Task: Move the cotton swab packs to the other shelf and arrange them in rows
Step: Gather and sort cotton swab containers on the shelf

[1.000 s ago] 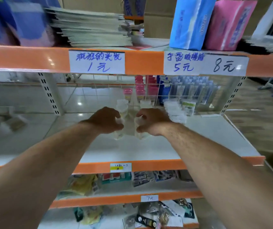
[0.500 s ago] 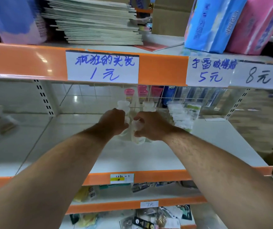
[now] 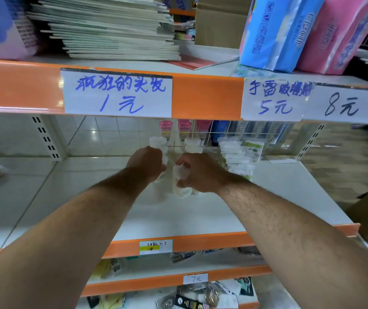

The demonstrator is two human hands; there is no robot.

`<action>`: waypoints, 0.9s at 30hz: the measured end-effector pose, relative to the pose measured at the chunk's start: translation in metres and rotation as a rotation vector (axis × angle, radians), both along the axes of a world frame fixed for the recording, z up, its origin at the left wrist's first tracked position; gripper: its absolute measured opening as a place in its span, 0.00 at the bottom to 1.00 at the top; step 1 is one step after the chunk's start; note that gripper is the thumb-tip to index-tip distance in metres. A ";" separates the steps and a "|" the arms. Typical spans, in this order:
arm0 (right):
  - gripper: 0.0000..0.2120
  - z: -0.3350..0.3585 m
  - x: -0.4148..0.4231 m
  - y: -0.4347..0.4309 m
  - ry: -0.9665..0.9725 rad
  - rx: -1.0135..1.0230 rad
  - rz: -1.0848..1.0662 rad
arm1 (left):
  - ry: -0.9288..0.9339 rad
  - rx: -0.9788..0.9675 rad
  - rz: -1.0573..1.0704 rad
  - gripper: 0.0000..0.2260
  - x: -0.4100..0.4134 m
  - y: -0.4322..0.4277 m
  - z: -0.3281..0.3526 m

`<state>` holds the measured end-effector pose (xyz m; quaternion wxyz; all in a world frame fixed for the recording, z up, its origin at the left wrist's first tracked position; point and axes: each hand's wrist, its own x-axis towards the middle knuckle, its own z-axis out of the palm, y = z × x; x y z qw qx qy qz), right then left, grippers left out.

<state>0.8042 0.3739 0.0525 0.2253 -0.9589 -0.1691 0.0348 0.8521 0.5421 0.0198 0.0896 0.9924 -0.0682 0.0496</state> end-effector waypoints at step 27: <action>0.21 -0.030 0.008 0.057 -0.093 -0.032 -0.027 | 0.003 0.133 -0.062 0.31 -0.050 0.085 0.011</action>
